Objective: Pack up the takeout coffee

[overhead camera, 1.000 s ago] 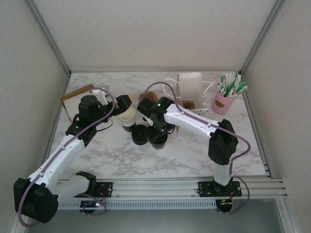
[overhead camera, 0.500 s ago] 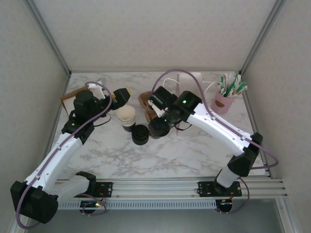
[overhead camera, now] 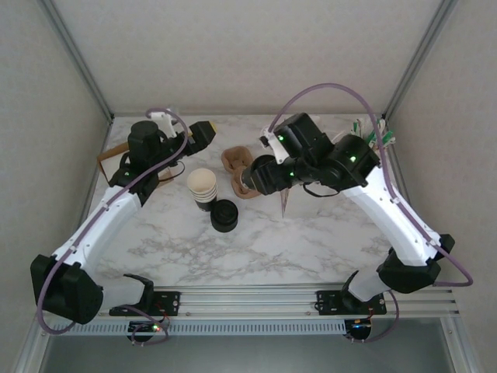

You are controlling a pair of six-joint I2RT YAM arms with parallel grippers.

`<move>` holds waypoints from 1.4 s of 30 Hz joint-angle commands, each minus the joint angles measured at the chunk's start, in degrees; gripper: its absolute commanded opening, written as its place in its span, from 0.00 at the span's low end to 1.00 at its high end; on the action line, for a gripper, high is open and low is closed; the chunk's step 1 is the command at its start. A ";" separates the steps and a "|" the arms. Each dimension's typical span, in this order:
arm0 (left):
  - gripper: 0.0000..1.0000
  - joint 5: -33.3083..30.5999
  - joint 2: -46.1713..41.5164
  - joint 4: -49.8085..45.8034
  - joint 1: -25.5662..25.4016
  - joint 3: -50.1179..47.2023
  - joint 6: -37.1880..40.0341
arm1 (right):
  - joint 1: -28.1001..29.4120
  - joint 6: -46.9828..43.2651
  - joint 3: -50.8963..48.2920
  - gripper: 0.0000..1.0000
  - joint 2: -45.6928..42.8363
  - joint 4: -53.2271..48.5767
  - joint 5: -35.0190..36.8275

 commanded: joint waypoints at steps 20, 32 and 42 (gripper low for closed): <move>0.72 6.23 15.91 2.02 -11.76 15.69 1.62 | -7.05 1.78 10.99 0.72 -3.62 -5.73 15.50; 0.47 10.28 20.82 3.35 -14.34 17.68 1.45 | -14.21 4.66 19.84 0.71 6.83 -16.26 14.40; 0.13 11.76 19.84 3.72 -15.23 16.23 1.36 | -15.06 5.15 27.71 0.70 16.45 -24.37 13.69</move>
